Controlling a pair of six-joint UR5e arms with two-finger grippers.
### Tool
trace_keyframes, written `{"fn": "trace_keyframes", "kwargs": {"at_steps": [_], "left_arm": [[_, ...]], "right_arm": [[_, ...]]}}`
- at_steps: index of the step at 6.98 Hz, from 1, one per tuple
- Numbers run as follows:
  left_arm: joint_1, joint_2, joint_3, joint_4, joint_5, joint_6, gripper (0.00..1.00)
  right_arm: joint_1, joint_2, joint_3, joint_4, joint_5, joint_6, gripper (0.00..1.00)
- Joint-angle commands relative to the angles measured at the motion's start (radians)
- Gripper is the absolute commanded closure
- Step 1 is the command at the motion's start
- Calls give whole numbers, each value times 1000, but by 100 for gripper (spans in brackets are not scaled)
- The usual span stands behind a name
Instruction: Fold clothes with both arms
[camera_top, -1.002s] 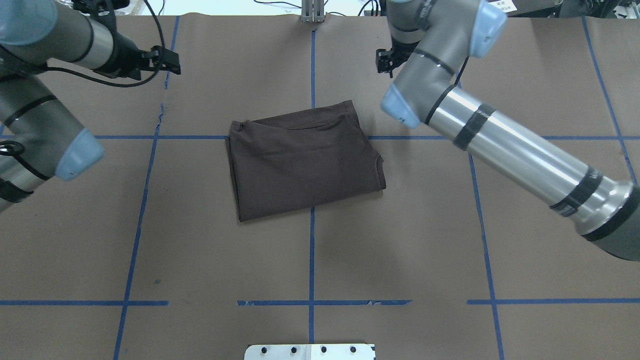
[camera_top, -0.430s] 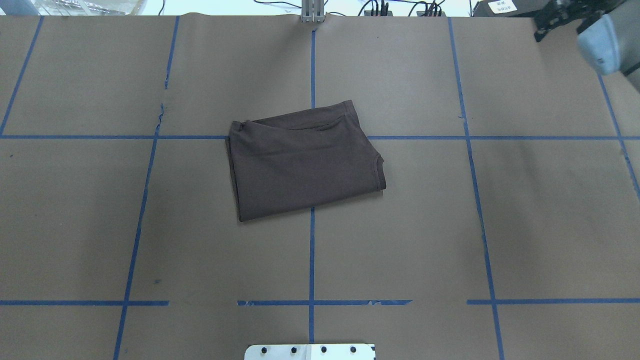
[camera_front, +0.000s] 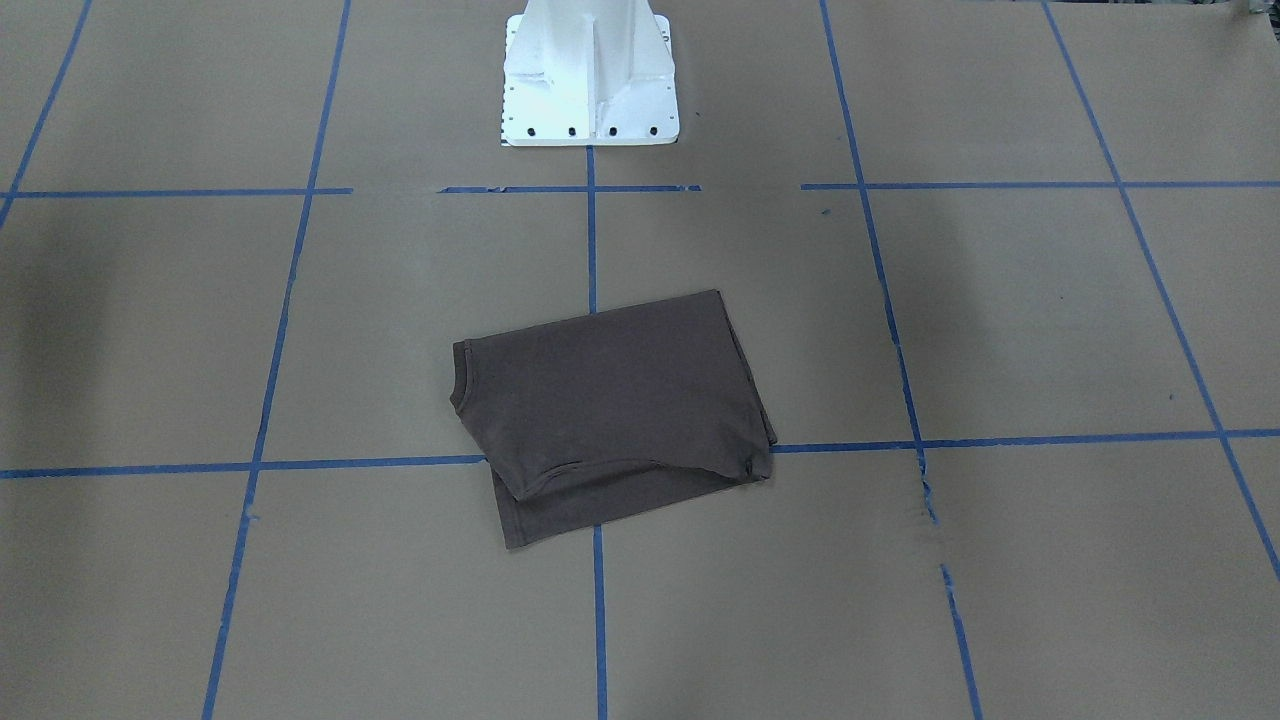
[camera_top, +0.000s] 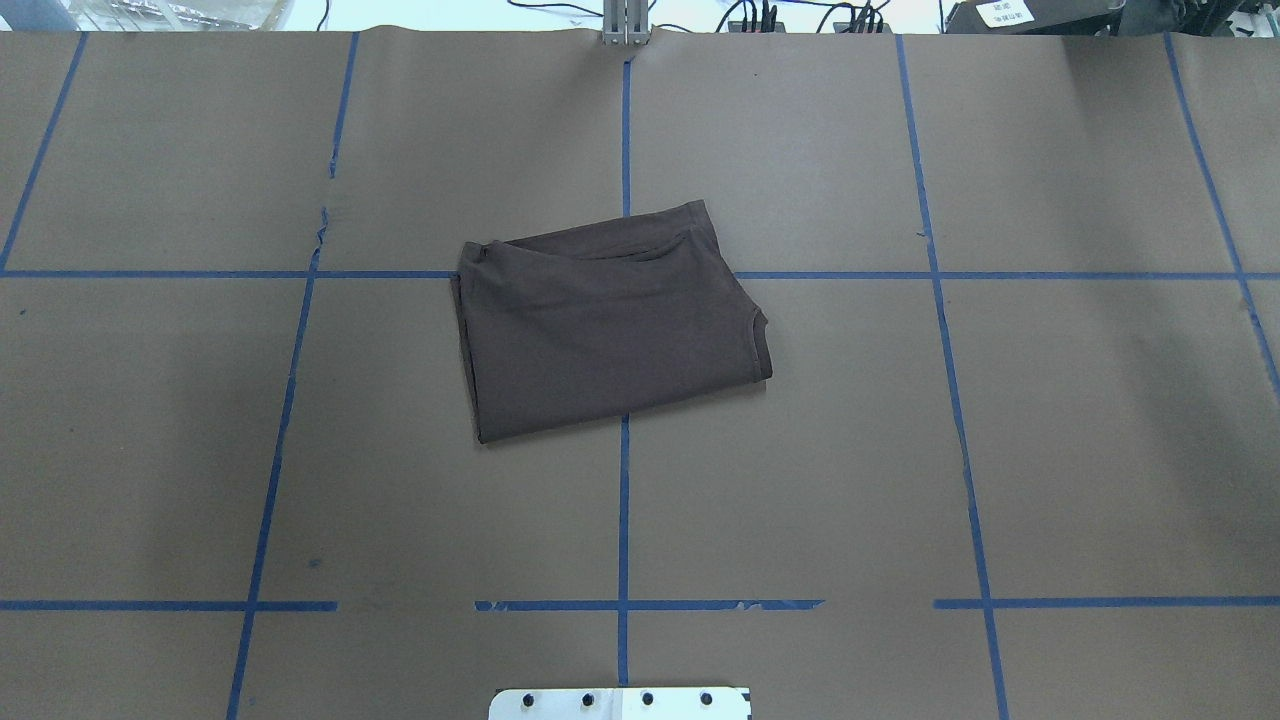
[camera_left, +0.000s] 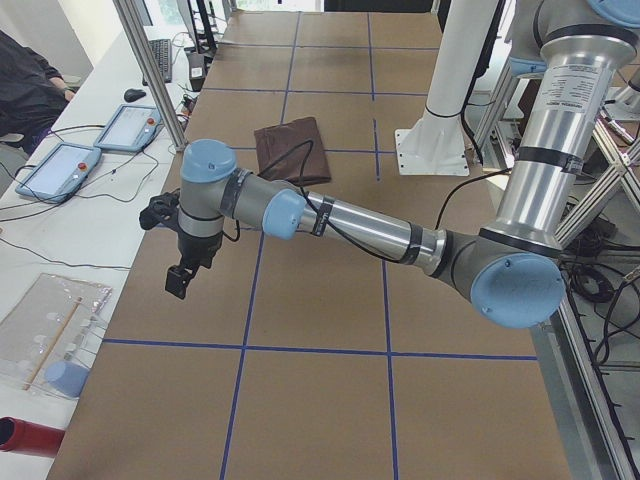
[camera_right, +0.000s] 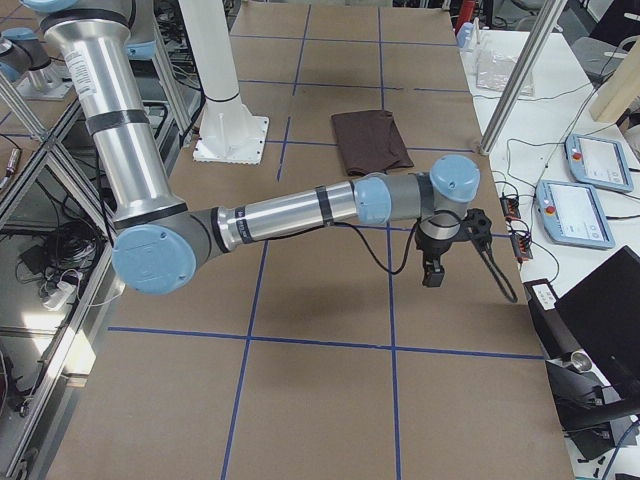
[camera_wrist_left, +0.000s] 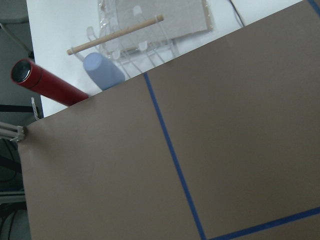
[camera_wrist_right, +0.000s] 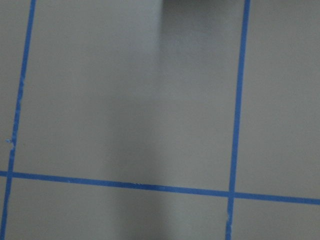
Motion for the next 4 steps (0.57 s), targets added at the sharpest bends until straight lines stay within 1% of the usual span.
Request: {"fn": "trace_keyframes", "kwargs": {"at_steps": [1,2,3,4], "left_arm": [[-11,107,43,-203,-29,14,0],[-11,200,57,-264,-29,21,0],[-11,205,81,-259,-30,18,0],[-11,215,66,-157,-32,18,0]], "right_arm": [[24,-143,69,67,-10,-14,0],[24,-190,65,74,-12,-20,0],[16,-200,56,71,-11,-5,0],[16,-203,46,71,2,-3,0]]}}
